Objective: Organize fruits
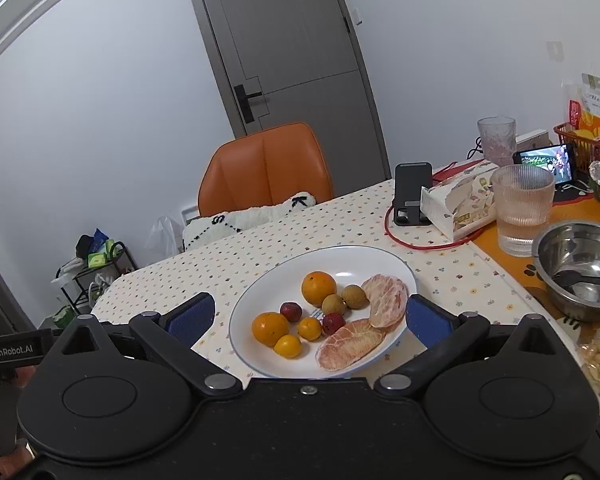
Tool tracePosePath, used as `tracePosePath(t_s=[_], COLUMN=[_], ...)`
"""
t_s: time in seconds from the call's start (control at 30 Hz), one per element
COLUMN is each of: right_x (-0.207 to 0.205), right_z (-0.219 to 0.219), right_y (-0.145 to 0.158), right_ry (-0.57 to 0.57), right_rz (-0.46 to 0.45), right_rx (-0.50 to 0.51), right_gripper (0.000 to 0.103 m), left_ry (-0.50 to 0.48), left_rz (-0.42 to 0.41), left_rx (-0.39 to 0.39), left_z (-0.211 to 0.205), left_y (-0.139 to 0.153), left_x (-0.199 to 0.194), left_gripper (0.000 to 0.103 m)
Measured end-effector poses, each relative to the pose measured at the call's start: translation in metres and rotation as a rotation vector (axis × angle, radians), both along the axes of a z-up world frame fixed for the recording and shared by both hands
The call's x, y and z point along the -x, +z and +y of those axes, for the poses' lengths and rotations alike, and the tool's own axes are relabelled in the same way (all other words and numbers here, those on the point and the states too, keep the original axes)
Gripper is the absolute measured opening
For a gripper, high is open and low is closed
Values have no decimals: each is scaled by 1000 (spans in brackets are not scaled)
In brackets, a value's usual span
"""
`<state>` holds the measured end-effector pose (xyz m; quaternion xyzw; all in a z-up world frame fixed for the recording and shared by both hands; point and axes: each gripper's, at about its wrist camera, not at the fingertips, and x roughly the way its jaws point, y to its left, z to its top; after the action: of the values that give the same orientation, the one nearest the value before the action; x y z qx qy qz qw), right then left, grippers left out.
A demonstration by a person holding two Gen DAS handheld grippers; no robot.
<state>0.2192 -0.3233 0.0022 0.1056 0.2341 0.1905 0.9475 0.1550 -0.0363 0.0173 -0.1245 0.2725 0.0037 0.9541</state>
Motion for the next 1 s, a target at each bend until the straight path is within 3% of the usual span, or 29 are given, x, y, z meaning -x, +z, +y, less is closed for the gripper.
tracePosePath(t_s=[0.4, 1.0], right_x=[41, 90], right_z=[13, 16], right_y=[16, 29], right_ry=[46, 78], right_rz=[-42, -28], right_rx=[48, 54], right_gripper=[103, 103], left_ry=[10, -7], left_rz=[-40, -70], left_rx=[-24, -90], left_z=[4, -3], left_y=[13, 29], left_x=[36, 95], left_gripper=[103, 103])
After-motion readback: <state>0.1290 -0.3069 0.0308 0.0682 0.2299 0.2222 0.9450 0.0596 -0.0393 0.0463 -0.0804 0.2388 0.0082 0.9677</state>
